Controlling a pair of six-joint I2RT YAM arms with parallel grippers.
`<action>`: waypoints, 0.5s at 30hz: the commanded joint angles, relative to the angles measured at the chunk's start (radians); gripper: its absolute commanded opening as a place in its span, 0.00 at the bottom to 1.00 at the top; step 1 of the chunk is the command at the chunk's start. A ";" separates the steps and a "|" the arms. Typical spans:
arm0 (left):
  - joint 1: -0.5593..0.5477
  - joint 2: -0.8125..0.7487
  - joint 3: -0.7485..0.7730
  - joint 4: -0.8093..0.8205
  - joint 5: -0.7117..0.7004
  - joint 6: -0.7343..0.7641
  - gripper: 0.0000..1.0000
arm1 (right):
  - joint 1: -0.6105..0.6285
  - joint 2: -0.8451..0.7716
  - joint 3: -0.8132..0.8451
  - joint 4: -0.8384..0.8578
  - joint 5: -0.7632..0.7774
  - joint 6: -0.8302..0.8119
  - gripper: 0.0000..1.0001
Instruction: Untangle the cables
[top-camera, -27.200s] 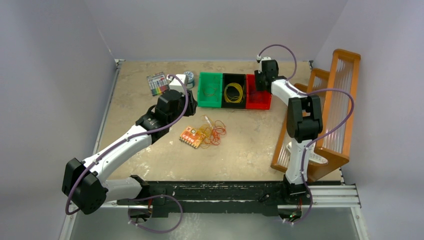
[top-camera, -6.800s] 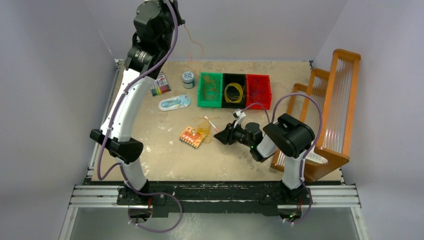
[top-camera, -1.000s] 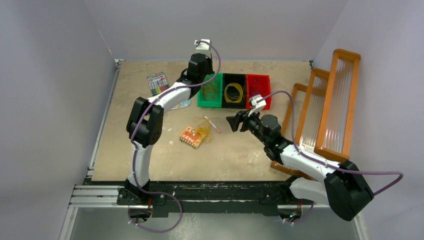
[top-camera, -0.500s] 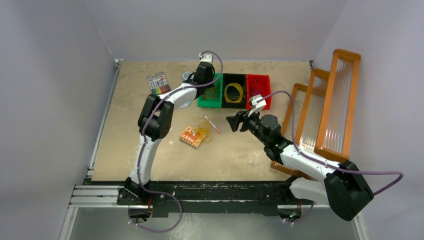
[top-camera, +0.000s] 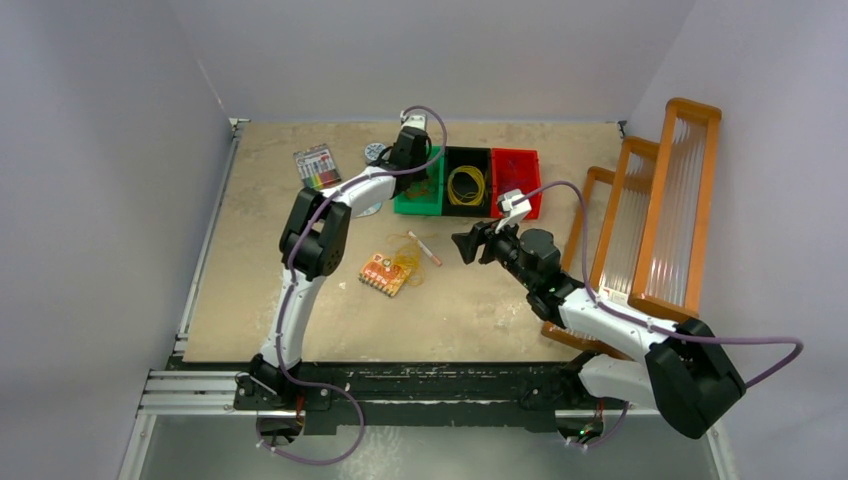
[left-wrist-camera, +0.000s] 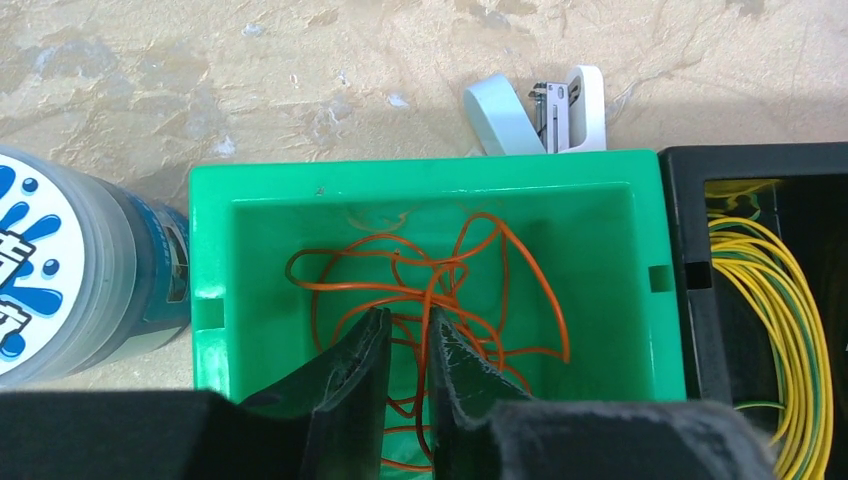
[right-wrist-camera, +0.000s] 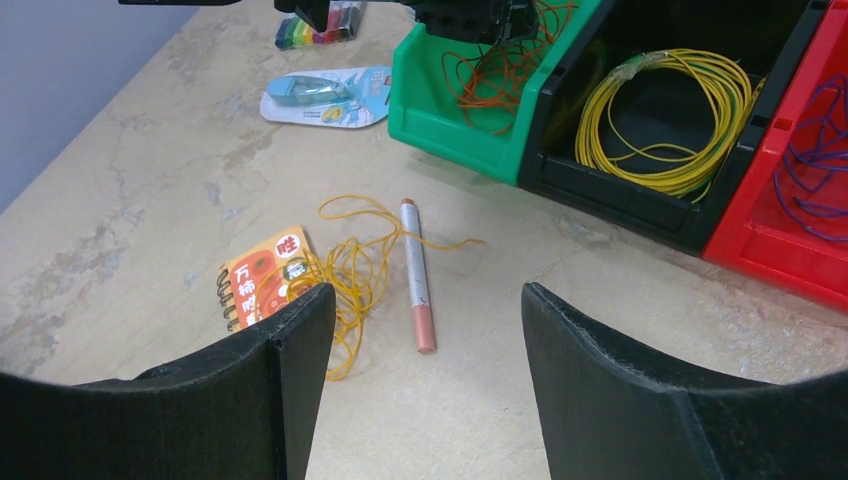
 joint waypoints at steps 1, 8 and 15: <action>0.005 -0.092 0.035 0.001 -0.005 -0.006 0.22 | -0.002 -0.003 0.032 0.055 -0.008 0.006 0.71; 0.001 -0.172 0.022 0.010 0.037 0.001 0.40 | -0.002 -0.001 0.034 0.054 -0.010 0.003 0.70; 0.001 -0.271 -0.021 0.020 0.024 0.003 0.48 | -0.002 -0.009 0.045 0.044 -0.002 -0.009 0.70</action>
